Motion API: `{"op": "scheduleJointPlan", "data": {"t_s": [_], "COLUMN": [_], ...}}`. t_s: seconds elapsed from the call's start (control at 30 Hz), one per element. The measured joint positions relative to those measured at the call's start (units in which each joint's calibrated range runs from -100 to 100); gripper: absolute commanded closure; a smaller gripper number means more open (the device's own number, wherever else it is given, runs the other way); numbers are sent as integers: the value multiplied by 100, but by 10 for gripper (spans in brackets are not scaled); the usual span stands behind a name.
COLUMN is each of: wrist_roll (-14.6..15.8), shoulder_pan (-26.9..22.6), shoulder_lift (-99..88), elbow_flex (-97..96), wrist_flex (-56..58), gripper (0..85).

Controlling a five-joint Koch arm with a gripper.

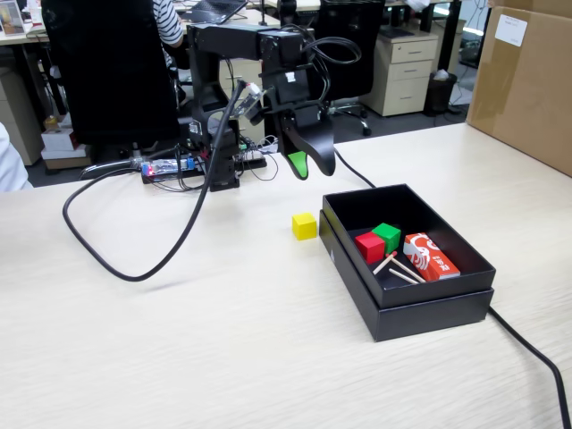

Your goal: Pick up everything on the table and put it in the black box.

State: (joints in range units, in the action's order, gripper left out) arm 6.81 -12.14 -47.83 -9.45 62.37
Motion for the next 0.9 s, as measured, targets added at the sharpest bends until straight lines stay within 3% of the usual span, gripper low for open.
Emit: {"op": "scheduleJointPlan", "data": {"t_s": [0.4,0.9], "wrist_roll": [425,469], "shoulder_pan": [20,10], "shoulder_lift": [647,2485], "elbow_flex": [-1031,-329], "wrist_flex": [-15,-62], "gripper": [372,371]}}
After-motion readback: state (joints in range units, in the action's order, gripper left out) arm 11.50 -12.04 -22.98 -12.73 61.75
